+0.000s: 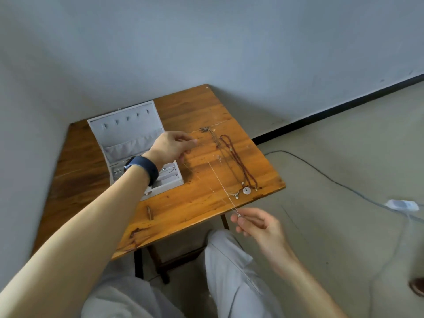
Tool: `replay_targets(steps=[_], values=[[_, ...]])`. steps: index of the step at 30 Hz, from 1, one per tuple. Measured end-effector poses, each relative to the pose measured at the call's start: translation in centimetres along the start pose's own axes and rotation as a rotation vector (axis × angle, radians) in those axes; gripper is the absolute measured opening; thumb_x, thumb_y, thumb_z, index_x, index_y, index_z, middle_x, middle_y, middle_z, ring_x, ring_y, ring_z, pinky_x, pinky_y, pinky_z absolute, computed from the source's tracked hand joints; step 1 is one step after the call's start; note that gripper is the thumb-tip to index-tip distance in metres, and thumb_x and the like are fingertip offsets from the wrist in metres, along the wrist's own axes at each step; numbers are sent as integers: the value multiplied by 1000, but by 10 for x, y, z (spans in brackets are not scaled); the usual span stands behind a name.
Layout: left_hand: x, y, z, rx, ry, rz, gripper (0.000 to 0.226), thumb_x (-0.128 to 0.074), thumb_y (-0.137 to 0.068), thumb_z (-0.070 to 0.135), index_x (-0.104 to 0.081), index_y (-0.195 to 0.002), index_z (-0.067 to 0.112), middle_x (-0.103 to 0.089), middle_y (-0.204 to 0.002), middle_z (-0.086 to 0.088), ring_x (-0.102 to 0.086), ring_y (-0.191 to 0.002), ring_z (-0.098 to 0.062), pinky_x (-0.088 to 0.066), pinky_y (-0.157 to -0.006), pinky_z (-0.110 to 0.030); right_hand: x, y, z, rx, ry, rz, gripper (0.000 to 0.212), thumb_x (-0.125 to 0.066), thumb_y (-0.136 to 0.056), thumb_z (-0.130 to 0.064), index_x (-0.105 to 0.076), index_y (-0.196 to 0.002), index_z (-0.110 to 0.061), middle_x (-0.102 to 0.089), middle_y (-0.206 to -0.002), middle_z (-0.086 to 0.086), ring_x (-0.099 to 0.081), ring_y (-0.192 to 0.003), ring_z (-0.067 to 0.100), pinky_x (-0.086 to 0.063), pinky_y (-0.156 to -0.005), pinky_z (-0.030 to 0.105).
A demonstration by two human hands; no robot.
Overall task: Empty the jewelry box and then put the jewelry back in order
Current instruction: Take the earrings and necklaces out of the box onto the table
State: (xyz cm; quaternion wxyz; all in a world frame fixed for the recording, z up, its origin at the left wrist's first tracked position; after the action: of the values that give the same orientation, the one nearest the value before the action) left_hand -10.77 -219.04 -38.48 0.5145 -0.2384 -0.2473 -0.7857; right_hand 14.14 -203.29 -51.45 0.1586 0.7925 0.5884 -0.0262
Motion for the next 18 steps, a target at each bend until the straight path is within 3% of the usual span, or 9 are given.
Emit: replay_targets(steps=[4, 8, 13, 18], values=[[-38, -29, 29, -40, -92, -140, 20, -75, -85, 44, -75, -91, 25, -68, -65, 10, -56, -48, -1, -45, -50, -16, 28, 1, 1, -9, -16, 100, 19, -70, -92, -12, -70, -110, -19, -78, -101, 1, -74, -88, 18, -55, -75, 20], [-74, -50, 58, -116, -185, -250, 18, -73, -87, 47, -75, -89, 30, -73, -78, 7, -65, -70, -6, -46, -62, -22, 55, -5, -2, -7, -8, 190, 15, -70, -93, -13, -72, -106, -22, -78, -100, -2, -73, -87, 16, -55, -74, 21], [-101, -77, 73, -117, -110, -189, 16, -69, -91, 45, -70, -91, 29, -71, -78, 3, -61, -52, 2, -41, -43, -13, 73, -15, -6, 22, -34, 290, 16, -68, -93, -12, -73, -101, -24, -78, -99, -2, -73, -86, 15, -54, -73, 17], [-119, -96, 72, -103, -9, -126, 14, -69, -92, 43, -68, -89, 29, -68, -80, 2, -62, -51, -2, -41, -40, -13, 79, -29, -9, 20, -81, 355, 15, -69, -90, -10, -74, -99, -21, -78, -96, -2, -73, -84, 15, -53, -73, 13]])
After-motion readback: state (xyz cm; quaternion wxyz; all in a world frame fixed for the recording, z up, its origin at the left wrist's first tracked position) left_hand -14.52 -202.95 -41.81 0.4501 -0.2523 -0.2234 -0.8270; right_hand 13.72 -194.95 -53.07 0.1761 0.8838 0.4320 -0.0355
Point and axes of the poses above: each hand's wrist, its own y-axis away from the middle knuckle, its own x-axis out of the back of the hand, z = x × y, the point moved 5 cm from there along -y, towards the middle knuckle
